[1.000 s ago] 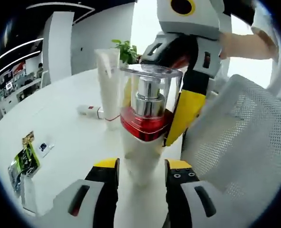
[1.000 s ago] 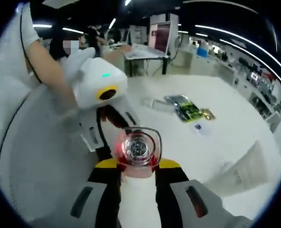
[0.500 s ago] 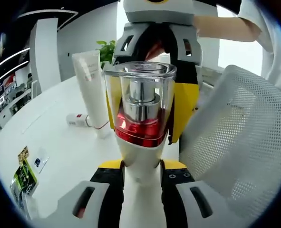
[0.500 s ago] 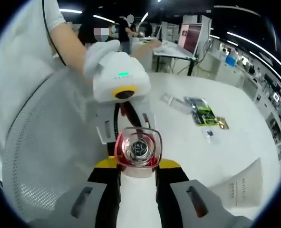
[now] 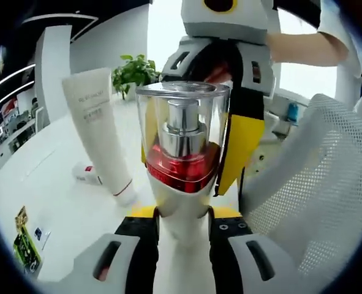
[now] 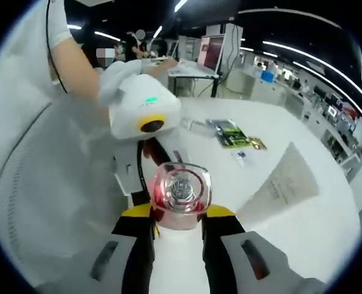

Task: Arrange the skincare products in the storage area until every visible bottle or jar stands upright without overlapping.

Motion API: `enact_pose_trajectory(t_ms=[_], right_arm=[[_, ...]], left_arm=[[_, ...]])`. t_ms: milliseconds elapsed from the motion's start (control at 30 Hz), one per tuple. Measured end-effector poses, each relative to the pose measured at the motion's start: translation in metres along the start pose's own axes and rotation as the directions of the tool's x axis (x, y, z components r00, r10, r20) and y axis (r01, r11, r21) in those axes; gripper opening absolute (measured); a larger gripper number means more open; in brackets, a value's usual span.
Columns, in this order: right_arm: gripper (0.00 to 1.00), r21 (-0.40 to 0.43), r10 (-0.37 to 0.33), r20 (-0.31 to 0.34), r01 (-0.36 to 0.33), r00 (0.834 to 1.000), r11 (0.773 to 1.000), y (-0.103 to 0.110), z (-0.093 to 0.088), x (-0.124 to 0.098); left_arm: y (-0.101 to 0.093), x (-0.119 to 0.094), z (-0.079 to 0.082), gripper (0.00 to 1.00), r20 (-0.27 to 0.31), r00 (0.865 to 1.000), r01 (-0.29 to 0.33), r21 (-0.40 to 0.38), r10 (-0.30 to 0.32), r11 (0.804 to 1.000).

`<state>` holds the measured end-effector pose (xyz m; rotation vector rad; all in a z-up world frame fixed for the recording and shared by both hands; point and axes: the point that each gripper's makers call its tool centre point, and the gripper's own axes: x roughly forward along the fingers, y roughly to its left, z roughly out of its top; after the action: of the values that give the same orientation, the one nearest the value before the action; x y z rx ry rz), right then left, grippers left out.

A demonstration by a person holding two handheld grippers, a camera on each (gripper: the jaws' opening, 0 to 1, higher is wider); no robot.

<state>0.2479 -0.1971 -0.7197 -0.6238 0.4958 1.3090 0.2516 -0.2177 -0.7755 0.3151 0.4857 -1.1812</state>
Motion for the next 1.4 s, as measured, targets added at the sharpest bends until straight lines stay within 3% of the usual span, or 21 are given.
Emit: enact_pose_trajectory(t_ms=[167, 233, 267, 333, 567, 733, 933, 1067, 1300, 1400], right_arm=[[0.33, 0.022, -0.032, -0.068, 0.034, 0.997, 0.999, -0.012, -0.033, -0.001], [0.30, 0.053, -0.077, -0.056, 0.080, 0.996, 0.995, -0.025, -0.041, -0.005], [0.30, 0.104, -0.065, -0.032, 0.068, 0.997, 0.992, -0.025, -0.044, -0.007], [0.29, 0.110, -0.067, -0.016, 0.068, 0.998, 0.992, -0.032, -0.048, -0.011], [0.28, 0.097, -0.048, 0.008, 0.046, 0.999, 0.994, -0.054, -0.057, -0.017], [0.28, 0.080, -0.025, 0.030, 0.022, 0.999, 0.997, -0.057, -0.053, -0.015], [0.28, 0.085, -0.039, 0.055, 0.034, 0.998, 0.996, -0.066, -0.051, -0.014], [0.28, 0.102, -0.053, 0.065, 0.046, 0.996, 0.994, -0.077, -0.054, -0.016], [0.28, 0.084, -0.039, 0.076, 0.033, 0.996, 0.996, -0.088, -0.050, -0.014], [0.28, 0.075, -0.023, 0.076, 0.017, 0.997, 0.997, -0.103, -0.051, -0.012]], left_arm=[[0.002, 0.026, 0.017, 0.26, 0.017, 1.000, 0.004, 0.001, -0.004, 1.000], [0.004, 0.034, 0.019, 0.26, 0.020, 1.000, 0.006, 0.013, -0.006, 1.000], [0.006, 0.037, 0.020, 0.26, 0.017, 1.000, 0.002, 0.016, -0.003, 1.000], [0.007, 0.042, 0.025, 0.26, 0.019, 1.000, -0.002, 0.015, 0.002, 1.000], [0.021, 0.057, 0.034, 0.26, 0.049, 0.998, -0.037, -0.032, 0.038, 0.999], [0.028, 0.059, 0.038, 0.26, 0.061, 0.996, -0.063, -0.077, 0.068, 0.995], [0.038, 0.047, 0.038, 0.24, 0.061, 0.993, -0.092, -0.127, 0.100, 0.988], [0.028, 0.040, 0.035, 0.19, 0.046, 0.996, -0.074, -0.115, 0.080, 0.991], [0.012, 0.037, 0.017, 0.20, 0.007, 0.999, -0.048, -0.096, 0.049, 0.994], [0.012, 0.035, 0.010, 0.20, -0.004, 0.999, -0.052, -0.112, 0.051, 0.992]])
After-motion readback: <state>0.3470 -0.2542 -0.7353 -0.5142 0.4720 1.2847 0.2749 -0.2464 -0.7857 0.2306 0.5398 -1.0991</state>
